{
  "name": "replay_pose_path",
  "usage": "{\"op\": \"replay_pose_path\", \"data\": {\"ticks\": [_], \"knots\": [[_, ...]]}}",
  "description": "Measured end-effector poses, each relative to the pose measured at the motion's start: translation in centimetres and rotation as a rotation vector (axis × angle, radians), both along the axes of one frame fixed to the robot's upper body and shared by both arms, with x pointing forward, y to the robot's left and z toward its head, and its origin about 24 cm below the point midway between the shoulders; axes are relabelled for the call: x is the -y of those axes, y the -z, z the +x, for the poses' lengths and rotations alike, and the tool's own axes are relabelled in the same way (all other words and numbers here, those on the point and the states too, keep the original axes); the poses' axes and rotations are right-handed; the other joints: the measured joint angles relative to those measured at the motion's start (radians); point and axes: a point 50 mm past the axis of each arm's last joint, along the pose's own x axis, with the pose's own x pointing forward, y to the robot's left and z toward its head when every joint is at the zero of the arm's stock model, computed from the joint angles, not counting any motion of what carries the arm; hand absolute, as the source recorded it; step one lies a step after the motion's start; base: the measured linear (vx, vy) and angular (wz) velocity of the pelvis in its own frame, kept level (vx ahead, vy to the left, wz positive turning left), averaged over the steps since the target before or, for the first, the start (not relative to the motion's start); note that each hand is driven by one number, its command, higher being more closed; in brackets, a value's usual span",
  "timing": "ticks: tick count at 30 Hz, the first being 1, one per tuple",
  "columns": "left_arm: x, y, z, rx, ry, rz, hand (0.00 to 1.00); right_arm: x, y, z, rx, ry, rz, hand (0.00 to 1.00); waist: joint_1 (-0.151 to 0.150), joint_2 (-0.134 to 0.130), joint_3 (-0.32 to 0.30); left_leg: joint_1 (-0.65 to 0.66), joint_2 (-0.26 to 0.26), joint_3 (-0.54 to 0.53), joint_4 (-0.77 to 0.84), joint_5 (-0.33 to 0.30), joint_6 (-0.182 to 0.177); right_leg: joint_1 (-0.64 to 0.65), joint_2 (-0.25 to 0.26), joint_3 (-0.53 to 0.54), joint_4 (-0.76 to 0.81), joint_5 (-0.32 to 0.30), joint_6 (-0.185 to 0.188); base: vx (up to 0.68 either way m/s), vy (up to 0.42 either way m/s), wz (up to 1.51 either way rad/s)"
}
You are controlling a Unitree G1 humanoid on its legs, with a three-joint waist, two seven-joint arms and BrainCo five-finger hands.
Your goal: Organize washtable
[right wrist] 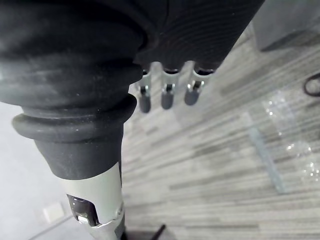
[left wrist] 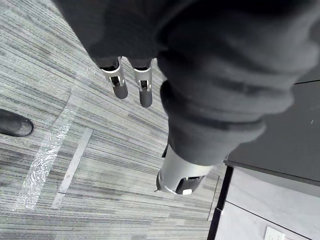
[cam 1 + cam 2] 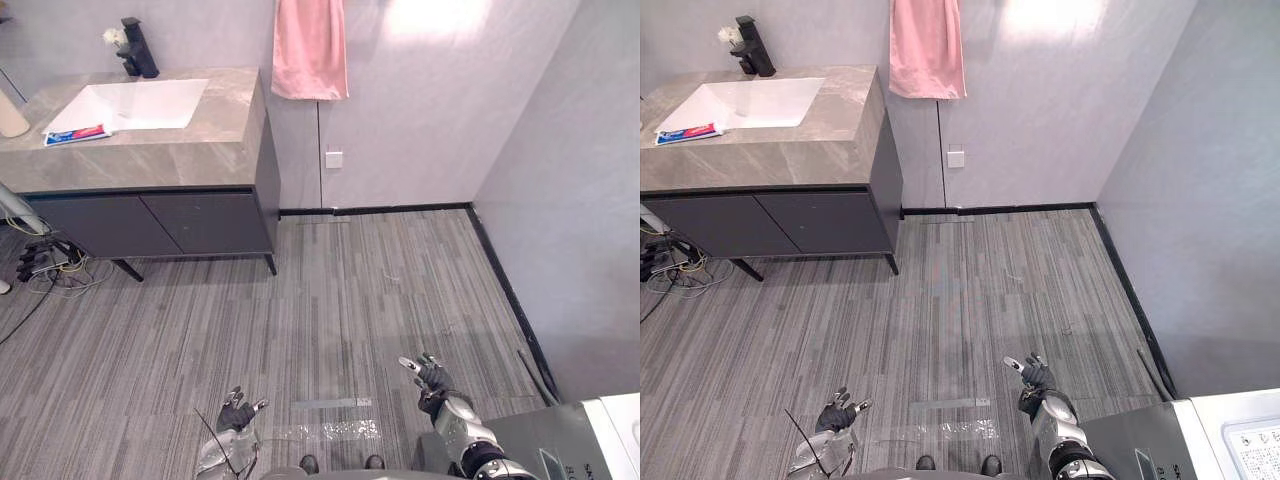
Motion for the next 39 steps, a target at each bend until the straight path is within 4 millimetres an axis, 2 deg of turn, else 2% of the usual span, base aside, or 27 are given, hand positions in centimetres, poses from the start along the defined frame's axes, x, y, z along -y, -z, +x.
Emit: {"op": "replay_pose_path", "data": {"ticks": [9,19,21,22,23,24,25,27,28,30,32,33,35,36,37,38,39], "knots": [[0.3,0.0,0.0,0.008,-0.004,-0.015,0.00,-0.2,0.2,-0.2,-0.013,-0.013,0.003,0.00,-0.002,-0.002,0.001,0.005,-0.010,-0.001,-0.002,0.000,0.000,0.006,-0.008,-0.003,0.003,0.004,0.005,0.00,0.009,-0.02],[0.9,0.0,-1.7,-0.001,-0.044,-0.022,0.00,-0.4,0.2,-0.3,-0.016,-0.009,0.009,0.00,0.006,-0.015,0.026,-0.036,-0.017,-0.029,0.006,0.006,0.020,-0.031,-0.014,-0.022,0.005,0.002,0.007,-0.08,-0.009,0.05],[1.1,-0.3,-1.5,0.022,-0.045,-0.026,0.00,-0.6,0.1,0.0,-0.009,-0.007,0.015,0.00,0.007,-0.008,0.037,-0.063,-0.014,-0.027,0.055,-0.024,0.044,-0.066,-0.020,-0.021,0.086,-0.045,0.014,0.00,0.019,0.01],[1.0,-0.8,-0.9,0.055,-0.042,-0.024,0.00,-0.7,0.0,0.2,-0.003,0.008,0.028,0.00,0.009,-0.008,0.066,-0.076,-0.014,-0.022,0.119,-0.061,0.049,-0.135,-0.043,-0.026,0.273,-0.127,0.027,0.01,0.037,0.00],[1.0,-1.0,-0.7,0.065,-0.043,-0.021,0.00,-0.7,0.1,0.1,-0.006,0.009,0.028,0.00,0.010,-0.011,0.075,-0.078,-0.015,-0.019,0.140,-0.078,0.054,-0.171,-0.055,-0.029,0.359,-0.153,0.028,0.00,0.047,-0.07],[0.7,-1.1,-0.5,0.071,-0.043,-0.014,0.00,-1.1,0.1,0.1,-0.006,0.005,0.037,0.00,0.027,-0.007,0.094,-0.079,-0.010,-0.017,0.175,-0.108,0.063,-0.241,-0.076,-0.048,0.532,-0.168,0.033,0.00,0.022,-0.08],[0.4,-1.3,-0.2,0.084,-0.048,-0.005,0.00,-1.8,0.1,0.1,-0.008,-0.008,0.050,0.00,0.025,-0.009,0.115,-0.076,-0.002,-0.022,0.212,-0.134,0.078,-0.315,-0.099,-0.062,0.696,-0.178,0.036,0.04,0.012,0.02],[0.2,-1.6,0.4,0.102,-0.044,0.004,0.00,-2.4,0.2,0.0,-0.014,-0.025,0.062,0.00,0.027,-0.010,0.131,-0.077,0.008,-0.029,0.253,-0.173,0.075,-0.368,-0.135,-0.091,0.767,-0.206,0.012,0.10,-0.020,0.12],[-0.1,-1.7,0.4,0.104,-0.042,0.012,0.00,-2.8,0.1,0.2,-0.011,-0.044,0.063,0.00,0.030,-0.006,0.136,-0.080,0.029,-0.040,0.280,-0.199,0.066,-0.391,-0.152,-0.119,0.725,-0.207,0.009,0.20,-0.063,0.20],[-0.3,-2.0,0.7,0.117,-0.042,0.023,0.00,-2.8,0.0,0.3,-0.005,-0.031,0.076,0.00,0.024,-0.005,0.137,-0.069,0.062,-0.071,0.285,-0.223,0.042,-0.403,-0.163,-0.157,0.569,-0.183,0.038,0.28,-0.102,0.30],[-0.2,-2.3,1.4,0.131,-0.030,0.035,0.00,-2.6,0.0,0.3,-0.003,-0.019,0.079,0.00,0.024,-0.011,0.144,-0.026,0.094,-0.085,0.272,-0.262,0.003,-0.403,-0.166,-0.168,0.339,-0.091,0.088,0.45,-0.200,0.17],[-0.1,-2.5,1.9,0.142,-0.007,0.050,0.00,-2.6,0.0,0.3,-0.003,-0.021,0.079,0.00,0.021,-0.030,0.154,0.029,0.099,-0.085,0.256,-0.294,-0.020,-0.405,-0.181,-0.197,0.226,-0.038,0.106,0.47,-0.232,0.06],[0.0,-2.6,2.3,0.152,0.002,0.054,0.00,-2.6,0.1,0.1,-0.010,-0.020,0.080,0.00,0.015,-0.049,0.161,0.074,0.101,-0.085,0.239,-0.321,-0.037,-0.406,-0.200,-0.222,0.207,-0.024,0.093,0.43,-0.246,0.17],[0.3,-2.6,2.3,0.148,0.013,0.051,0.00,-2.2,0.2,-0.1,-0.019,-0.018,0.072,0.00,-0.006,-0.029,0.153,0.113,0.144,-0.088,0.231,-0.359,-0.059,-0.418,-0.186,-0.229,0.269,0.060,0.025,0.62,-0.320,0.39],[0.8,-2.3,1.8,0.131,0.027,0.037,0.00,-1.6,0.3,-0.5,-0.024,-0.015,0.059,0.00,-0.019,0.008,0.115,0.125,0.202,-0.109,0.252,-0.356,-0.089,-0.441,-0.143,-0.258,0.355,0.070,0.007,0.66,-0.297,0.33],[1.0,-2.2,1.8,0.130,0.024,0.026,0.00,-1.6,0.2,-0.3,-0.021,-0.016,0.059,0.00,-0.021,0.021,0.115,0.094,0.226,-0.105,0.316,-0.341,-0.113,-0.448,-0.125,-0.257,0.391,0.060,-0.039,0.85,-0.375,-0.18],[1.5,-1.9,1.5,0.120,-0.010,-0.015,0.00,-1.6,0.1,-0.1,-0.015,-0.022,0.056,0.00,-0.012,0.037,0.114,-0.012,0.262,-0.110,0.567,-0.243,-0.115,-0.432,-0.080,-0.263,0.410,0.018,-0.078,0.72,-0.347,-0.52]]}}
